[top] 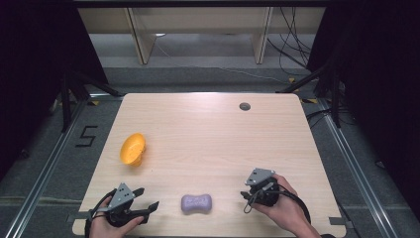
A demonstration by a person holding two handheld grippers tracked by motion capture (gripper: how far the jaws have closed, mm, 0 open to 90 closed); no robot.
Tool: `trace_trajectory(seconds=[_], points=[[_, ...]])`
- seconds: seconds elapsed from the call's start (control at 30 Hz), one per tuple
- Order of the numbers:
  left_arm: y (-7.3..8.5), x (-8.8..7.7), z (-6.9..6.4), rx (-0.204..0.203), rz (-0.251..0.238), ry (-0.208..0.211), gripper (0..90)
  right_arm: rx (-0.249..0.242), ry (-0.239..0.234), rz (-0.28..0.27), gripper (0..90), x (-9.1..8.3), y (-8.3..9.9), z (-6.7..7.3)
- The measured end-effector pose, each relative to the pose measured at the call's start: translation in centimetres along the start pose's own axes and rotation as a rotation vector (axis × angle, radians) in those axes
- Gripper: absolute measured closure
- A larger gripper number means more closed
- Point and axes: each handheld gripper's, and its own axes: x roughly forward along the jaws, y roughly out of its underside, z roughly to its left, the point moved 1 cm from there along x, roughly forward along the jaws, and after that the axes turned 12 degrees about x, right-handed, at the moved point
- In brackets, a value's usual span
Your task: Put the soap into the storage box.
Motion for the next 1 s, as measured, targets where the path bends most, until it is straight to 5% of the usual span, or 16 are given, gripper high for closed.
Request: trace_trajectory(seconds=[0.07, 0.13, 0.2, 0.27, 0.37, 0.8, 1.0], points=[[-0.3, 0.0, 0.0, 0.023, -0.006, 0.008, 27.5, 0.009, 0.029, -0.035, 46.5, 0.2, 0.2, -0.1], [-1.0, 0.3, -0.1, 0.049, -0.014, 0.030, 26.7, 0.004, 0.016, 0.004, 46.6, -0.3, 0.2, -0.6], [-1.6, 0.5, -0.2, 0.065, 0.006, 0.062, 25.3, 0.013, 0.016, 0.012, 46.5, -0.4, 0.3, -0.9], [-2.3, 0.9, -0.2, 0.137, 0.056, 0.097, 25.5, 0.035, 0.021, 0.012, 46.7, -0.6, 0.5, -1.2], [-2.8, 1.2, -0.4, 0.168, 0.085, 0.119, 26.0, 0.025, 0.023, 0.008, 46.8, -0.6, 0.6, -1.5], [-7.9, 3.4, -2.3, 0.474, 0.397, 0.316, 27.6, 0.045, 0.029, 0.003, 46.4, -0.3, 0.8, -1.7], [-9.7, 5.2, -3.3, 0.554, 0.486, 0.365, 27.5, 0.054, 0.014, 0.020, 46.3, -0.5, 0.8, -1.6]])
